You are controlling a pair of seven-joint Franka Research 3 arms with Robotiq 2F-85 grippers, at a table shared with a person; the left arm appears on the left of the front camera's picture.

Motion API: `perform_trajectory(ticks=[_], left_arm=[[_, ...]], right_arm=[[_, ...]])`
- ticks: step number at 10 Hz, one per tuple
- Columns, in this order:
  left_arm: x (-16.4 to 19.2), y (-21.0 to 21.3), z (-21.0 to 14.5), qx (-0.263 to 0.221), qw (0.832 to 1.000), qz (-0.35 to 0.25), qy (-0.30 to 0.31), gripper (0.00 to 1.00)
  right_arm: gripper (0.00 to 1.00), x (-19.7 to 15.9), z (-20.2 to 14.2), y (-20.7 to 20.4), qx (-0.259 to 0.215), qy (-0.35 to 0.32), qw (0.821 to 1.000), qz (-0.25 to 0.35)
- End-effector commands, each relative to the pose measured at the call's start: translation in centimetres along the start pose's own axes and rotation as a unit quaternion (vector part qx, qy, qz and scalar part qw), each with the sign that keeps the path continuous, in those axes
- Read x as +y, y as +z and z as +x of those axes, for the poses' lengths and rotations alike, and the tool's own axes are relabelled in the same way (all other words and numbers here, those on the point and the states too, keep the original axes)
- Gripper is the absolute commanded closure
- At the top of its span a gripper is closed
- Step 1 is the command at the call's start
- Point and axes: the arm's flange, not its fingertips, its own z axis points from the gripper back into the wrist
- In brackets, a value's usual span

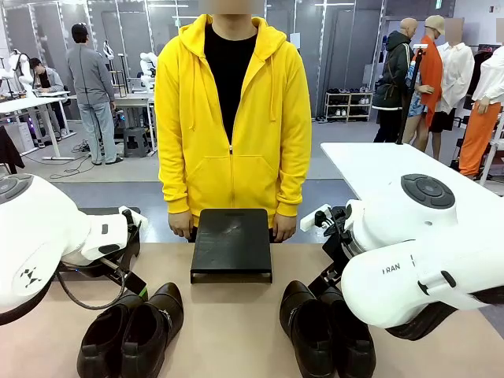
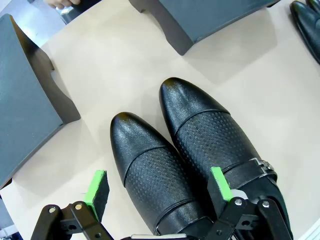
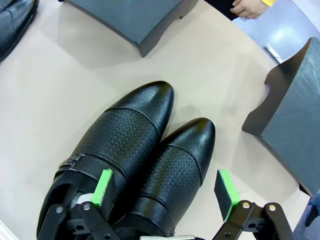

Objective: Place the shoes on the stand as instructed by the person.
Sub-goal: Pick up one pair of Shoes and place it on the Shoes Stand indicated by the person.

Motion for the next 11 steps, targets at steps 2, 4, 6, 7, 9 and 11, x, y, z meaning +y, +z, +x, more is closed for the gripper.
perform_trajectory(ticks=[2, 4, 6, 7, 9, 11], left_arm=[[1.4, 2.5, 1.1, -0.001, 0.999, -0.037, 0.018, 0.00], [3.3, 6.1, 2.2, -0.022, 0.998, -0.058, 0.026, 0.00], [4.5, 8.8, 2.7, -0.018, 0.996, -0.083, 0.032, 0.00], [5.4, 10.3, 2.5, -0.009, 0.994, -0.102, 0.038, 0.00], [9.1, 16.5, 0.2, 0.009, 0.988, -0.148, 0.045, 0.00], [12.6, 21.3, -3.7, -0.025, 0.979, -0.195, 0.059, 0.00]], right_arm=[[0.00, -1.3, 1.2, 3.1, -0.006, -0.028, 0.999, 0.018], [0.00, -2.7, 2.2, 6.6, -0.021, -0.043, 0.998, 0.039], [0.00, -3.7, 2.7, 8.9, -0.014, -0.053, 0.997, 0.059], [0.00, -4.7, 2.5, 10.6, 0.008, -0.058, 0.996, 0.066], [0.00, -9.9, 0.6, 16.9, 0.024, -0.088, 0.984, 0.150], [0.00, -14.6, -2.5, 20.1, 0.018, -0.118, 0.974, 0.190]])
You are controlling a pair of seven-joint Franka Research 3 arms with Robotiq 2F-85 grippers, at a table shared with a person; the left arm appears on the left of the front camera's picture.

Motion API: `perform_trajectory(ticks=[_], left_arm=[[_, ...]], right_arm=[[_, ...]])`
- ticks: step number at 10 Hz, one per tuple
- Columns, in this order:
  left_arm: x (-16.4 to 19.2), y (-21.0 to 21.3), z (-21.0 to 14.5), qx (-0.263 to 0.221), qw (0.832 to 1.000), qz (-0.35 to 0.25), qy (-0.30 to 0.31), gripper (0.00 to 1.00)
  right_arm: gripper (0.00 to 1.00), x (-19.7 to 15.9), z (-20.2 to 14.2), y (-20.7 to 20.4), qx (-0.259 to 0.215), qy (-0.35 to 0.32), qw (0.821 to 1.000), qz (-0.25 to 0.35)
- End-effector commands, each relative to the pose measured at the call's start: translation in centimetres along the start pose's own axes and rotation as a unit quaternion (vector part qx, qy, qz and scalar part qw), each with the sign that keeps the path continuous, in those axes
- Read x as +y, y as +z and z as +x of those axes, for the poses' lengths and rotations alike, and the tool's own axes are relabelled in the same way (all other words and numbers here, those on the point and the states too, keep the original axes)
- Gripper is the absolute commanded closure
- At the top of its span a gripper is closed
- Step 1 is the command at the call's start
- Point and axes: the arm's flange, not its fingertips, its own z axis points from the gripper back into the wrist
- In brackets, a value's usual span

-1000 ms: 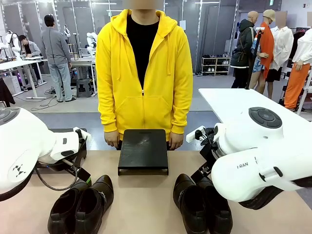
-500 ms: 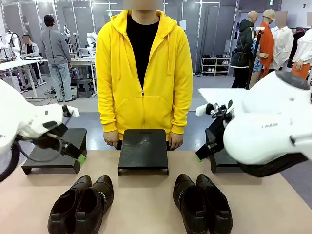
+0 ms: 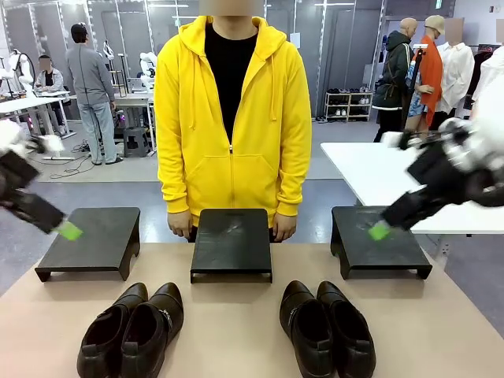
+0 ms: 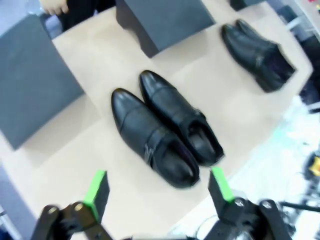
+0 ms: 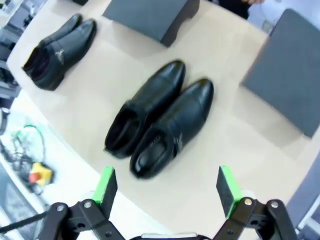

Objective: Place the shoes on the stand as instructed by the person.
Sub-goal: Pick up one pair of Shoes and place it on the Shoes Stand indicated by the person.

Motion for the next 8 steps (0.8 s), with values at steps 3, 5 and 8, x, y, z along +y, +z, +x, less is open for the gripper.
perform_trajectory(ticks=[3, 5, 8], left_arm=[[4.1, 8.0, -7.0, -0.085, 0.991, -0.092, 0.045, 0.00], [5.6, 9.2, -10.2, -0.093, 0.988, -0.095, 0.076, 0.00], [7.7, 10.8, -13.1, -0.111, 0.977, -0.113, 0.145, 0.00]], right_arm=[[0.00, -7.0, -4.6, 6.3, -0.063, -0.080, 0.993, 0.066], [0.00, -8.9, -7.7, 8.1, -0.103, -0.110, 0.985, 0.085], [0.00, -11.1, -12.5, 8.4, -0.156, -0.149, 0.967, 0.136]])
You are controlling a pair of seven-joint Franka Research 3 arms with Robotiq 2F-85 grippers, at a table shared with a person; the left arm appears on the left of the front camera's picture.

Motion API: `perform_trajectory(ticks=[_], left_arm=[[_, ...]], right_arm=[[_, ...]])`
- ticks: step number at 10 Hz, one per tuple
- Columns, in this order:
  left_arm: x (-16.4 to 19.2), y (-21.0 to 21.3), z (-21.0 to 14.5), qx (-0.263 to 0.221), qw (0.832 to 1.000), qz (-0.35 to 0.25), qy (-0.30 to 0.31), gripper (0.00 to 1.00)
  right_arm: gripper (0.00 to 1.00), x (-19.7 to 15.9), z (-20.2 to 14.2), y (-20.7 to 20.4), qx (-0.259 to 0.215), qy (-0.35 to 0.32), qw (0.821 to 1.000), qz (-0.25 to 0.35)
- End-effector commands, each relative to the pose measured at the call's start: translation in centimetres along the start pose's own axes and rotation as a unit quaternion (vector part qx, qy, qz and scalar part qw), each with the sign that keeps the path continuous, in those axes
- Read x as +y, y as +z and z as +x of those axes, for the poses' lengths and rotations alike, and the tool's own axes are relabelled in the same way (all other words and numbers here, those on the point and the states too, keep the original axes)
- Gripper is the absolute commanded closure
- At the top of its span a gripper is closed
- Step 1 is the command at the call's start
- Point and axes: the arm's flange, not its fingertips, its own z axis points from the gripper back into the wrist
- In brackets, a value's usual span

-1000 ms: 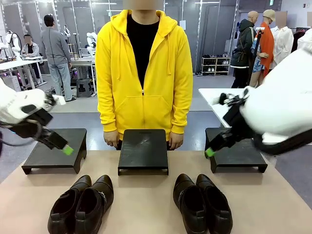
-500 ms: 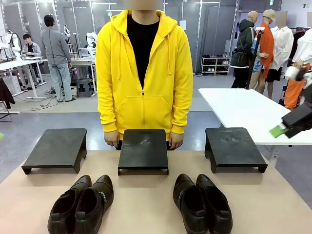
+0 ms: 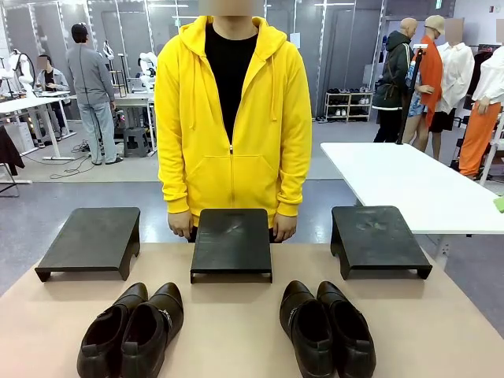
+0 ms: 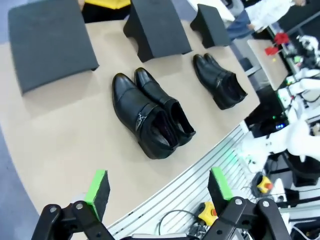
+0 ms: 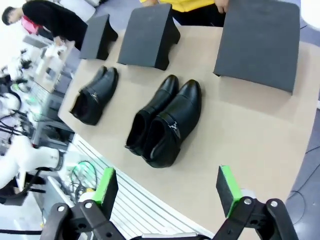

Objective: Place the shoes on the stand as instructed by the person.
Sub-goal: Pick up one pair of Shoes and place it on the Shoes Stand indicated by the person.

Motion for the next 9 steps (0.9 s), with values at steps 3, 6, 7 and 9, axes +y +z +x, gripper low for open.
perform_trajectory(ticks=[3, 6, 7, 9], left_arm=[[1.1, 0.1, 0.2, 0.006, 0.999, -0.024, 0.040, 0.00], [1.3, 0.4, 0.1, 0.027, 0.998, 0.004, 0.061, 0.00], [1.2, 0.5, -0.1, 0.025, 0.998, 0.006, 0.060, 0.00], [1.3, 0.5, -0.8, 0.017, 0.998, -0.008, 0.067, 0.00]], right_arm=[[0.00, -3.1, -3.9, -0.5, -0.021, -0.014, 0.998, 0.061], [0.00, -4.1, -5.2, -0.3, -0.018, -0.013, 0.998, 0.064], [0.00, -4.3, -5.2, -0.4, -0.017, -0.017, 0.997, 0.067], [0.00, -4.5, -5.5, -0.8, -0.013, -0.015, 0.997, 0.074]])
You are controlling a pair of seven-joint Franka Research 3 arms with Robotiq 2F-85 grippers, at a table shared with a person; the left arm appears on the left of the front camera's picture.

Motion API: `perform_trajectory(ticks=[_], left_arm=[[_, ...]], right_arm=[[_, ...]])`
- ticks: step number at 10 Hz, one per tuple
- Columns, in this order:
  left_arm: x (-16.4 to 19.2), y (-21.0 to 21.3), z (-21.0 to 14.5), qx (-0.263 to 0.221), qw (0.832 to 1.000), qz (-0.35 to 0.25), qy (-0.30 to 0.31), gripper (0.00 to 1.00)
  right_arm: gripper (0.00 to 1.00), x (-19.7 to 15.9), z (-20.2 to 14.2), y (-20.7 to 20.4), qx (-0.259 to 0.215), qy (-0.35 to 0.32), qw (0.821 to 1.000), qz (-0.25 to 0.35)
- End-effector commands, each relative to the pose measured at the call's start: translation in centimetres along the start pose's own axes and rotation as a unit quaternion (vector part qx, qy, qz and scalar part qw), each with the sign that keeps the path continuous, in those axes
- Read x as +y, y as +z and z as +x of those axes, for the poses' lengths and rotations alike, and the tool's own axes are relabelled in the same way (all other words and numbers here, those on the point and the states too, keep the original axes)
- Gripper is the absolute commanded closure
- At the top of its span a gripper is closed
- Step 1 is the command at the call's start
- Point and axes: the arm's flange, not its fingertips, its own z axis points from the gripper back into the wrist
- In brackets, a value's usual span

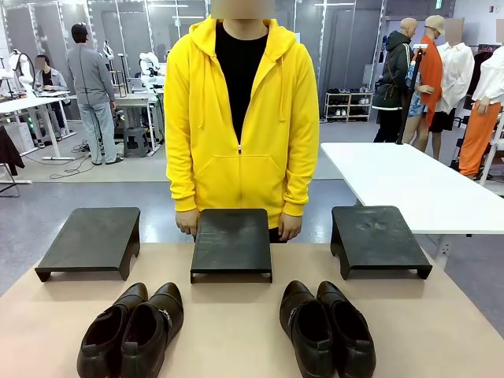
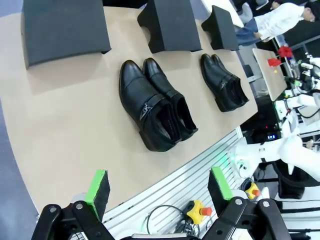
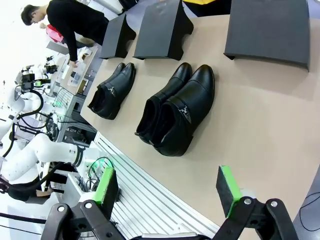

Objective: Place the shoes on the stand as instructed by the person.
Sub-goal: Pick up one pair of Shoes and place it on the Shoes Stand indicated by the person.

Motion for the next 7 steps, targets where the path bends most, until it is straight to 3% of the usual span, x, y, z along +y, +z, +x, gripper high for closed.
perform_trajectory(ticks=[1, 4, 7], left_arm=[[-0.17, 0.20, -0.66, 0.008, 1.000, -0.016, 0.012, 0.00], [-0.10, -0.02, -1.51, 0.007, 0.999, -0.049, 0.006, 0.00], [-0.23, -0.33, -1.53, 0.007, 0.999, -0.045, 0.002, 0.00]], right_arm=[[0.00, -0.18, -0.18, -0.06, -0.004, 0.014, 1.000, 0.008], [0.00, 0.03, -0.52, 0.29, -0.011, 0.019, 1.000, 0.020], [0.00, -0.16, -0.94, 0.21, -0.014, 0.017, 1.000, 0.020]])
